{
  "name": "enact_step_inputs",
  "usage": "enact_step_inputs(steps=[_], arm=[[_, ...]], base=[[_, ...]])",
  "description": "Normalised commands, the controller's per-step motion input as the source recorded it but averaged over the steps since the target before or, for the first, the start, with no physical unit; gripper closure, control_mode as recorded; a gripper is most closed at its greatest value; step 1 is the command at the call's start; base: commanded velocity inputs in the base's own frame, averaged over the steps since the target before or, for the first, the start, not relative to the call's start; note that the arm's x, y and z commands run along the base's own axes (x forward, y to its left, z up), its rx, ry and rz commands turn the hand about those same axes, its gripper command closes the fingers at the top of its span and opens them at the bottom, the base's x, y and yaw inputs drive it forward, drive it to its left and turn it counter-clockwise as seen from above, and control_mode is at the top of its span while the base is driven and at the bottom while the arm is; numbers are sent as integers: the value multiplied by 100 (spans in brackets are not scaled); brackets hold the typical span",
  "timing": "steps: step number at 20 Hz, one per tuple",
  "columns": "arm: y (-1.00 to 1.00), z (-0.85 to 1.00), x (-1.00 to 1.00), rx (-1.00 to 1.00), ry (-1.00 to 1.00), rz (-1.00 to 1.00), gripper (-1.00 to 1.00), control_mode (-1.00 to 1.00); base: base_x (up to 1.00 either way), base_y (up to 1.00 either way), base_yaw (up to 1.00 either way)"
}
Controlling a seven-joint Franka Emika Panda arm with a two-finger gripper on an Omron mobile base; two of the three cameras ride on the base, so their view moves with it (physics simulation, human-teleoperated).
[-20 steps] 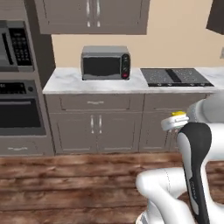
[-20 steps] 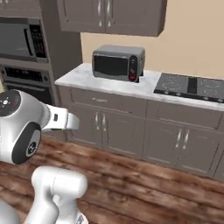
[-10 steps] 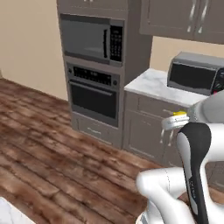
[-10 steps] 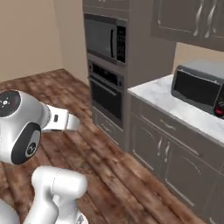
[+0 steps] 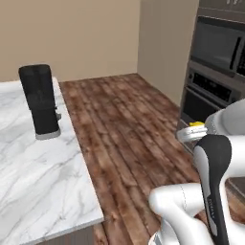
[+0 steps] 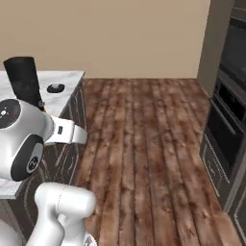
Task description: Grab the garlic and lemon from the fridge, place them in the blender, close the lid, and turn on the blender to create a marinade.
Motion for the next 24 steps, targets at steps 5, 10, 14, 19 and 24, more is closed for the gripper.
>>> enact_step_inputs(steps=[5,10,14,19,24], arm=[[0,0,0,0,0,0,100,100],[0,0,0,0,0,0,100,100],[0,0,0,0,0,0,100,100],[0,0,0,0,0,0,100,100],[0,0,0,0,0,0,100,100]], base=[[97,-49,67],[100,-68,48],[100,-67,46],[100,-68,49],[95,-54,67]])
